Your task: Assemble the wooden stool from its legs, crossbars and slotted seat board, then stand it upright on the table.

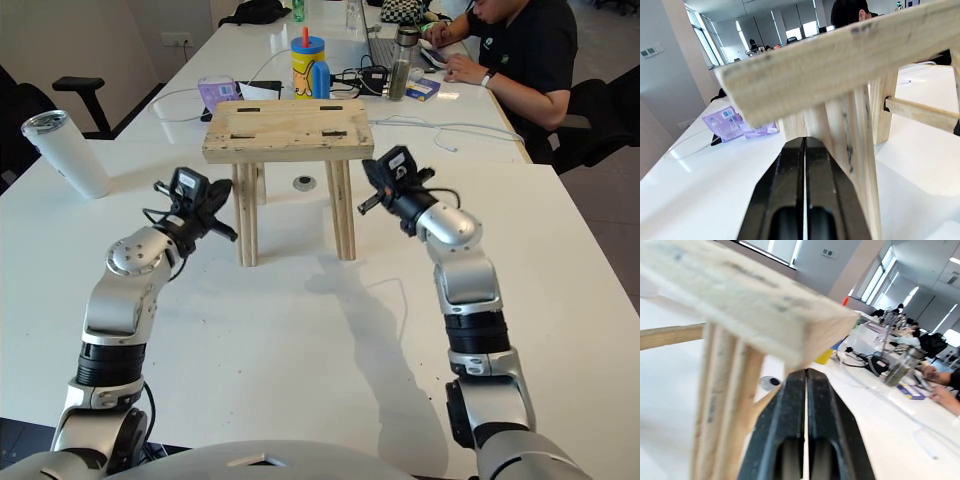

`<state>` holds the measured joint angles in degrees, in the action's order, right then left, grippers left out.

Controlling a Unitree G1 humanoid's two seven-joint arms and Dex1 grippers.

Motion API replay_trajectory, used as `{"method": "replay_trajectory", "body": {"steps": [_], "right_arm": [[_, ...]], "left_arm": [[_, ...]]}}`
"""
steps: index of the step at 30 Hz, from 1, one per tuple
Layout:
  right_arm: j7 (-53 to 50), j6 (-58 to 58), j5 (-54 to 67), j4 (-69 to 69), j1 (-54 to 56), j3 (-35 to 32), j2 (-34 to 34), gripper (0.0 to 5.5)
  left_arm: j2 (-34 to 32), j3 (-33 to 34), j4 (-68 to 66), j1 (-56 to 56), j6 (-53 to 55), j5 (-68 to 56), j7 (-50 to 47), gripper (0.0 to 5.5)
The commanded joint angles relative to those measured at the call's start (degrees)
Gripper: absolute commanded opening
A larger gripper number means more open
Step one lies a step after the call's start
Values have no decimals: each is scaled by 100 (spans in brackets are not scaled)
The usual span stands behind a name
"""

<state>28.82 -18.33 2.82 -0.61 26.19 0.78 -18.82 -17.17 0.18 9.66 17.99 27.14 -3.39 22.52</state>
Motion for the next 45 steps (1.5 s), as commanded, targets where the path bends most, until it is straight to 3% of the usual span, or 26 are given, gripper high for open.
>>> {"method": "replay_trajectory", "body": {"steps": [1, 6, 13, 28, 31, 38, 45], "right_arm": [[-479, 351, -129, -688, -523, -45, 205, 0], [-989, 696, -249, -846, -889, 51, 537, 0], [-1592, 1077, -478, -897, -1158, 220, 945, 0], [-2213, 1647, -621, -1529, -1059, 132, 1018, 0], [-2188, 1641, -621, -1494, -1101, 152, 982, 0], [-2140, 1614, -627, -1562, -1064, 113, 858, 0], [-2167, 1652, -616, -1597, -1057, 61, 810, 0]], "left_arm": [[14, 48, -289, -329, -129, -20, -81, 1], [114, -5, -430, -446, -238, 7, -249, 1], [666, 399, -1091, -572, -767, -138, -995, 1], [1311, 634, -861, -536, -1544, -459, -1594, 1], [1357, 853, -137, -200, -1481, -1007, -1535, 1], [764, 1376, 1288, 1826, -760, -2598, -1389, 1], [996, 925, 609, 25, -1224, -1690, -1584, 1]]}}
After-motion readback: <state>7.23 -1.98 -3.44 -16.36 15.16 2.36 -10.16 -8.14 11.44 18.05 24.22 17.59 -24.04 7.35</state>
